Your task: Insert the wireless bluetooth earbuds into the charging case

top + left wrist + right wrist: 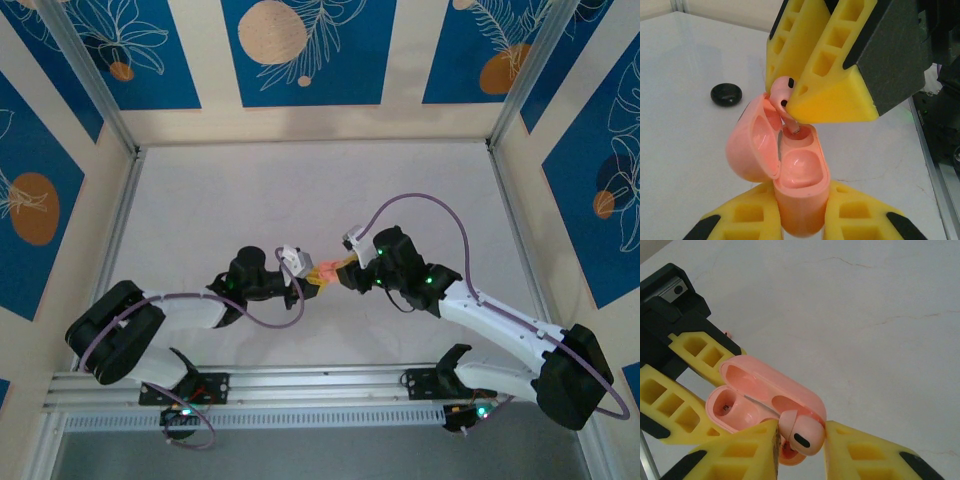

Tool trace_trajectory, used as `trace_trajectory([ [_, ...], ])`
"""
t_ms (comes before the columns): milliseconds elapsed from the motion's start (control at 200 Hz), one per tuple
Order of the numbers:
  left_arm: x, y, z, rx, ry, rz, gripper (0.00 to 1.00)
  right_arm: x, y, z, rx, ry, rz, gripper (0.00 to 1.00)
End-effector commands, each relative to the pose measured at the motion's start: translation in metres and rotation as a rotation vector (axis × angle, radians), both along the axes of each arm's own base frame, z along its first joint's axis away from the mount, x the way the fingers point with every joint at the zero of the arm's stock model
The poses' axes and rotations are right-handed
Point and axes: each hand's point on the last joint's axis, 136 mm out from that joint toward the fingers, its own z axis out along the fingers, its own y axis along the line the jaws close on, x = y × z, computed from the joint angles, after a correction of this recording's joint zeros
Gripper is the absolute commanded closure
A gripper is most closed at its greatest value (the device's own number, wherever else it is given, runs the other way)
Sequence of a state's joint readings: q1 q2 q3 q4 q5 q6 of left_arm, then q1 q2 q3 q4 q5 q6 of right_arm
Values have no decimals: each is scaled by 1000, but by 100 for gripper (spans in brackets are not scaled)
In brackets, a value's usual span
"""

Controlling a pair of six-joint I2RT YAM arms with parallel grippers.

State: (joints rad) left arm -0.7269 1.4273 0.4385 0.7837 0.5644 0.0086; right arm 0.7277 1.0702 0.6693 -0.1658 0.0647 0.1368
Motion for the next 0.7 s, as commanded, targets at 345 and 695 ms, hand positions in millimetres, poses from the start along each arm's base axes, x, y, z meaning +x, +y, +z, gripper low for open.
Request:
trace_trajectory([
  [345,4,-4,30,-63,-87,1,86,-23,13,5,27,40,119,64],
  [695,3,-3,28,-58,-86,2,86,-23,13,24,64,19,111,56],
])
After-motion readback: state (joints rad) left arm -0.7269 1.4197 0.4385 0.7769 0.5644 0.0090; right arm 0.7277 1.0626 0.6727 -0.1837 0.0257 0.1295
